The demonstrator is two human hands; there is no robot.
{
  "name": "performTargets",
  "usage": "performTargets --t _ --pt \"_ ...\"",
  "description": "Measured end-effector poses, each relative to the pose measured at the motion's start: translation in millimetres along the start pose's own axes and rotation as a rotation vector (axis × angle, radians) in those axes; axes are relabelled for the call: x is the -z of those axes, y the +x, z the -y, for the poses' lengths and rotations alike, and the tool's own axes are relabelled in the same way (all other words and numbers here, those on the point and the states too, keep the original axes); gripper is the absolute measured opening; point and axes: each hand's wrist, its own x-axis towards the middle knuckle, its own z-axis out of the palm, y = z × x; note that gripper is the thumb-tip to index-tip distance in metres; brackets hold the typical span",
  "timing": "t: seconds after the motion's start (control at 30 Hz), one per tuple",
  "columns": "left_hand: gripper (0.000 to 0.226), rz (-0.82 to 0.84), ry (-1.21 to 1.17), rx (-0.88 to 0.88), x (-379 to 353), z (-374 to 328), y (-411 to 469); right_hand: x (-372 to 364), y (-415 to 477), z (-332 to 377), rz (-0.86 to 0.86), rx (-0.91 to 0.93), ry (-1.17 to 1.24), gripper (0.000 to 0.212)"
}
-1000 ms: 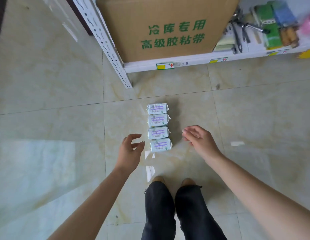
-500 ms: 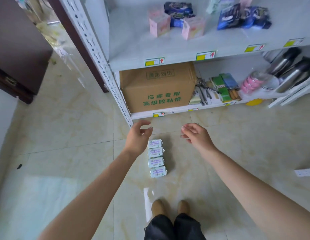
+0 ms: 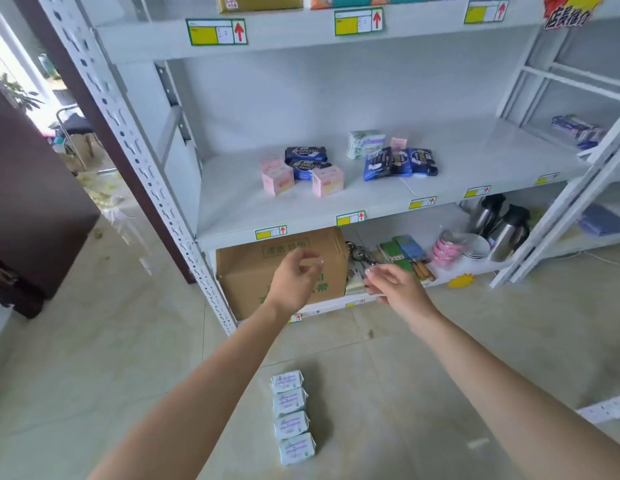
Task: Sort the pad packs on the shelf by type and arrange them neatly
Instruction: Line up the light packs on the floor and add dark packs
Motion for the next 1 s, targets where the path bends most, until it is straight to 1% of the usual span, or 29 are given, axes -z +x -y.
performTargets --t 0.1,0.2,0.27,0.37,0.5,0.57,0.77,0.87,0.93,1.0 --pt "0.012 0.004 0.009 -0.043 -26.5 -25.9 16.0 35.3 13.9 10.0 -0.019 0.038 0.029 0.009" --pt "0.012 -0.003 0.032 -0.067 -60.6 -43.6 32.3 77.4 29.0 10.3 -0.025 0.058 0.048 0.007" --pt "0.014 -0.014 0.051 -0.065 -86.2 -56.1 42.8 110.2 41.8 8.4 -0.023 0.057 0.065 0.004" --pt "0.012 -0.033 0.041 -0.058 -129.6 -76.7 60.0 166.4 64.5 9.2 -0.017 0.067 0.066 0.011" --pt "0.011 -0.080 0.005 -0.038 -171.8 -99.7 83.4 223.1 98.3 11.7 -0.006 0.072 0.066 0.005" --pt "0.012 -0.109 -0.009 -0.031 -187.6 -109.7 97.7 242.5 117.0 14.3 0.016 0.081 0.065 0.005" --pt "0.014 -0.184 -0.052 0.036 -208.8 -116.6 154.2 257.6 176.7 18.7 0.106 0.069 0.079 0.003" --pt "0.014 -0.199 -0.076 0.056 -214.3 -112.2 196.4 254.9 215.3 18.2 0.160 0.053 0.062 0.010" --pt "0.013 -0.204 -0.057 0.064 -218.2 -106.8 229.6 253.9 245.8 18.2 0.166 0.054 0.041 0.009" --pt "0.013 -0.213 -0.054 0.078 -222.0 -99.7 266.2 254.7 281.6 17.6 0.138 0.079 0.030 0.005"
